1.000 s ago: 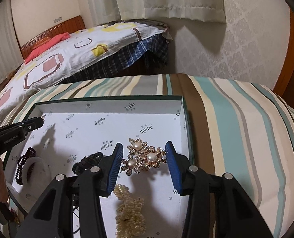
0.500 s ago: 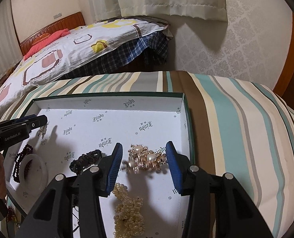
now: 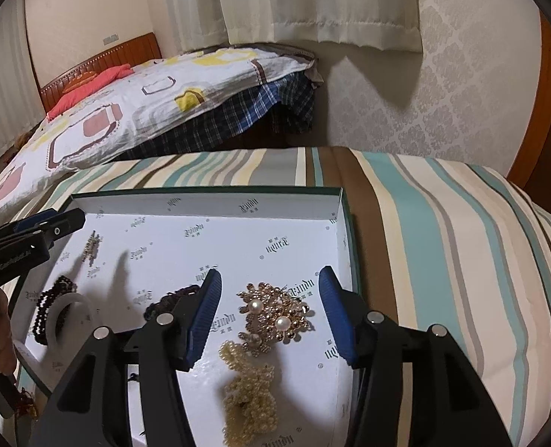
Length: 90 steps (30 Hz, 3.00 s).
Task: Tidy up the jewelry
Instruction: 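Withdraw both open tools from the box back over the remaining jewelry, then grasp the gold chain brooch with the right tool while the left tool grasps the red tassel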
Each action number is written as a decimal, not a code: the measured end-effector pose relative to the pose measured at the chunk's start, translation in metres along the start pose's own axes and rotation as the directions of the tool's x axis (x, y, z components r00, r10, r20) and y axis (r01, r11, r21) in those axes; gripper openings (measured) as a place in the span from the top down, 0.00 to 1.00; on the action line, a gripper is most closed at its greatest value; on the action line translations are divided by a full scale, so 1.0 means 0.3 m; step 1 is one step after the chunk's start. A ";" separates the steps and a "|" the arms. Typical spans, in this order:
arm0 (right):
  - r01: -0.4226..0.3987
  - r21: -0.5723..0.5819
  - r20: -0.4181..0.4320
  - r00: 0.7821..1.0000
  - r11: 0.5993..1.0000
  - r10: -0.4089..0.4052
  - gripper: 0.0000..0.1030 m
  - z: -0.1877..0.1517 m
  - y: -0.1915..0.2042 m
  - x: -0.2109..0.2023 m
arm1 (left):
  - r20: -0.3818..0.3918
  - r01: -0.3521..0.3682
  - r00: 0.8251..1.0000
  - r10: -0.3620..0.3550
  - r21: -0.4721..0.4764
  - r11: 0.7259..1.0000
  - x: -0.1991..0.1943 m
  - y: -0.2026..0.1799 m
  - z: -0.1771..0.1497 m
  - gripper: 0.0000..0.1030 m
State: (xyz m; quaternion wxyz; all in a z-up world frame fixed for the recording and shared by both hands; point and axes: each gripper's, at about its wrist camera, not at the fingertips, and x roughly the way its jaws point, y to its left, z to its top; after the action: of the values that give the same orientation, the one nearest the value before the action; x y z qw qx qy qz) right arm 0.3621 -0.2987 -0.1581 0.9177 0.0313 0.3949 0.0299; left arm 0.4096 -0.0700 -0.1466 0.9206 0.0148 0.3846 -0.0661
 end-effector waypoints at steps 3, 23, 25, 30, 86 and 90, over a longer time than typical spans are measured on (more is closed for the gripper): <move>-0.004 -0.002 0.025 1.000 1.000 0.004 0.46 -0.002 0.010 -0.045 | 0.040 -0.002 0.999 0.002 0.001 1.000 -0.061 0.002 -0.013 0.40; -0.023 -0.016 0.108 0.994 1.000 0.024 0.46 -0.212 0.121 -0.338 | 0.202 -0.018 0.979 0.013 0.025 1.000 -0.457 0.020 -0.249 0.36; -0.027 -0.015 0.105 0.994 1.000 0.028 0.46 -0.237 0.128 -0.349 | 0.198 -0.016 0.980 0.013 0.015 1.000 -0.473 0.025 -0.279 0.36; -0.039 -0.021 0.099 0.994 0.999 0.040 0.46 -0.308 0.151 -0.372 | 0.182 -0.028 0.983 0.030 -0.010 1.000 -0.508 0.044 -0.354 0.36; -0.066 -0.056 -0.052 0.997 0.996 0.063 0.84 -0.498 0.177 -0.301 | -0.085 -0.022 0.996 0.018 -0.042 0.999 -0.390 0.116 -0.595 0.48; -0.070 -0.051 -0.052 0.996 0.996 0.067 0.84 -0.498 0.174 -0.301 | -0.081 0.001 0.997 -0.004 -0.037 0.999 -0.387 0.103 -0.589 0.40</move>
State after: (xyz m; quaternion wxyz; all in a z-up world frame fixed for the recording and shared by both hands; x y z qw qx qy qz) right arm 0.1900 -0.2487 -0.1911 0.9064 0.0197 0.4157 0.0727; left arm 0.2083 -0.0129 -0.1892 0.9043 -0.0002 0.4227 -0.0593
